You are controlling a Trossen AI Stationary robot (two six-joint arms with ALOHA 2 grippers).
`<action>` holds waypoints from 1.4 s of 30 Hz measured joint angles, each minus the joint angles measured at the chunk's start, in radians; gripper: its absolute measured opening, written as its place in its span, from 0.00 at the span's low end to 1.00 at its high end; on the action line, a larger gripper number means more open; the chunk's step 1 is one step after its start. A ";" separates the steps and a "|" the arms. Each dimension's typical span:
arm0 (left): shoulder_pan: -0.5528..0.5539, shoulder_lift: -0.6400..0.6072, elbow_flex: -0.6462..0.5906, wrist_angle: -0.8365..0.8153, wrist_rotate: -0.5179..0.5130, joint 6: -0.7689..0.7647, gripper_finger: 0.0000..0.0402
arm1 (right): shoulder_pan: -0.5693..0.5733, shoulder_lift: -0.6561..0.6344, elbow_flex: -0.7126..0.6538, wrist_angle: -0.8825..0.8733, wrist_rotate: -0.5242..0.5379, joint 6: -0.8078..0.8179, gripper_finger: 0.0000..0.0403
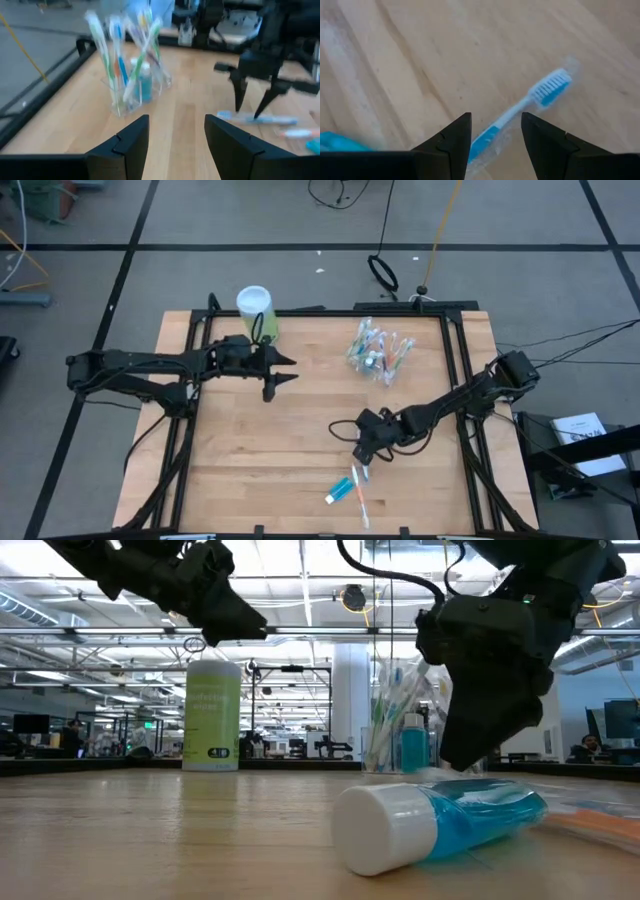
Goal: Pick & Place toothbrushing station
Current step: Put the blue toothbrush into the transparent organizer
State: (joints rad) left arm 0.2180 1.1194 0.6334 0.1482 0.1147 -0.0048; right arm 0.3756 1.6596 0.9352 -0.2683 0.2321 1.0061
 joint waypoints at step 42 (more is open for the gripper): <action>0.000 0.000 0.001 0.090 -0.002 0.027 0.49 | -0.068 -0.431 -0.105 0.182 0.673 -0.594 0.00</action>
State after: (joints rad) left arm 0.2180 1.1191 0.6342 0.2379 0.1127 0.0219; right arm 0.3073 1.2287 0.8303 -0.0866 0.9049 0.4122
